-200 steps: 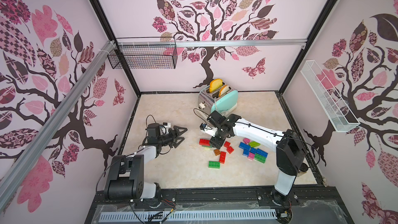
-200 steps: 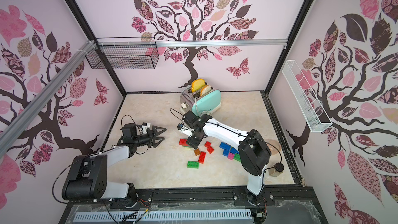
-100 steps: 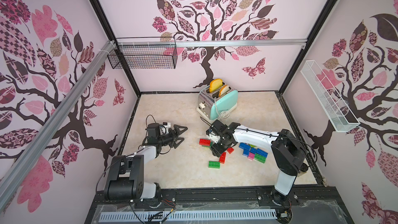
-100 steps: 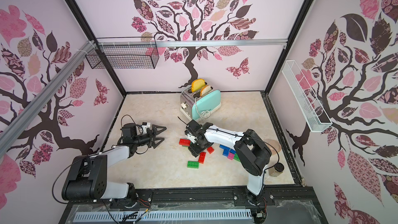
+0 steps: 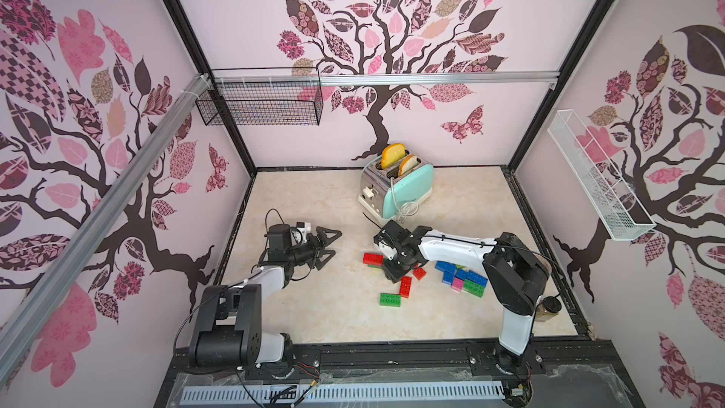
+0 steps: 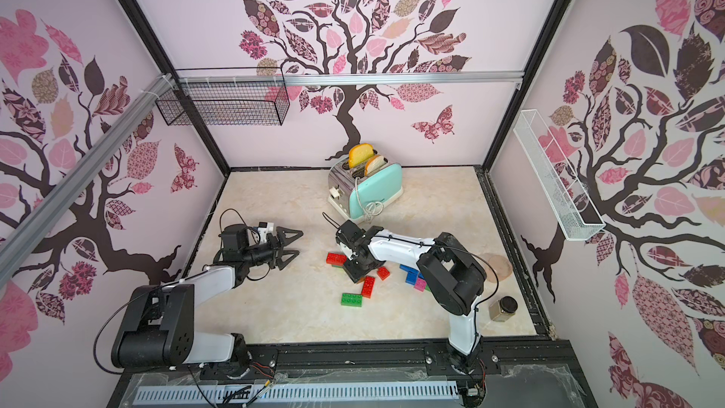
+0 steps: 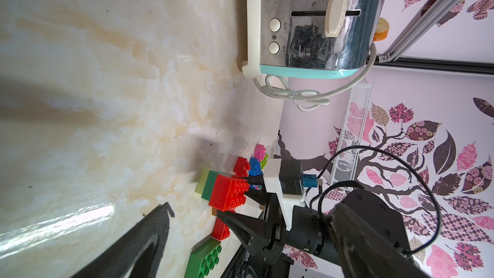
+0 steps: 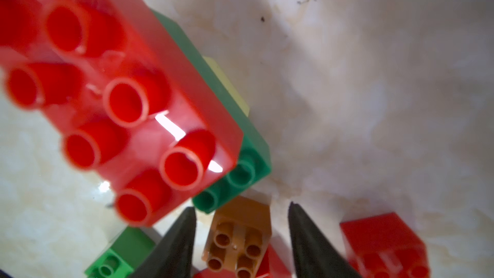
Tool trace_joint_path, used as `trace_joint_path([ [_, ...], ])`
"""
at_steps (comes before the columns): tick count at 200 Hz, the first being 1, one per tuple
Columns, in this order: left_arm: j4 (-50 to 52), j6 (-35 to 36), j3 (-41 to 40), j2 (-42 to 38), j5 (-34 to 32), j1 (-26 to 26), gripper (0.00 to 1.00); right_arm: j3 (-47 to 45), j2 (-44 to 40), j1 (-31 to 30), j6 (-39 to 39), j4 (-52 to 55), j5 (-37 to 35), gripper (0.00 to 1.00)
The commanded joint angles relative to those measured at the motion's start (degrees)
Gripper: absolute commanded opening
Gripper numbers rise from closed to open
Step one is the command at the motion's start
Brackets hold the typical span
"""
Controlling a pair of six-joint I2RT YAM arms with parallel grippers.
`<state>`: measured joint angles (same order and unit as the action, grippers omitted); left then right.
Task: Assemble a heart with lego
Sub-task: Pick up the lego brick from the center of the board.
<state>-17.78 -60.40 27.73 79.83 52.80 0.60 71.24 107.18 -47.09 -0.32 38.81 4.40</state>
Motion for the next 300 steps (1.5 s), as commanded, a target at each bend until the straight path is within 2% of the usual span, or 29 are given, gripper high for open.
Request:
trace_joint_path([
  [1,0.12,1.17,-0.08,-0.88,0.03,-0.25,0.97,-0.53,0.02,-0.33,0.41,-1.0,-0.24,0.46],
  [18,0.11,1.27,-0.06,-0.79,-0.08,-0.3,0.97,-0.89,0.04,-0.35,0.38,-0.99,0.33,0.46],
  [44,0.08,1.27,-0.04,-0.62,-0.22,-0.29,0.97,-2.02,-0.47,-0.35,0.56,-1.53,0.65,0.54],
  [59,0.11,1.27,0.03,-0.39,-0.26,-0.42,0.97,-2.5,-0.39,-0.41,0.74,-1.63,0.92,0.54],
  [92,0.1,1.34,0.05,-0.39,-0.33,-0.47,0.97,-3.3,-0.92,-0.74,1.15,-2.07,0.78,0.41],
  [119,0.11,1.48,-0.04,-0.18,-0.51,-0.53,0.97,-3.63,-1.77,-0.99,1.32,-1.99,0.64,0.4],
  [193,0.03,1.74,0.29,0.31,-1.09,-1.68,0.97,-3.42,-4.15,-1.08,0.21,-0.53,0.43,0.26],
  [234,-0.96,1.77,2.48,4.06,-2.39,-9.72,0.97,-2.84,-7.21,1.8,-6.6,-0.64,4.03,0.24],
  [258,-1.2,2.04,2.96,6.24,-2.78,-11.41,0.97,-1.51,-7.53,2.15,-14.06,0.13,6.28,0.24],
  [300,-2.35,2.61,3.42,9.24,-2.0,-13.25,0.97,1.19,-7.16,3.76,-21.95,1.21,9.0,0.24],
])
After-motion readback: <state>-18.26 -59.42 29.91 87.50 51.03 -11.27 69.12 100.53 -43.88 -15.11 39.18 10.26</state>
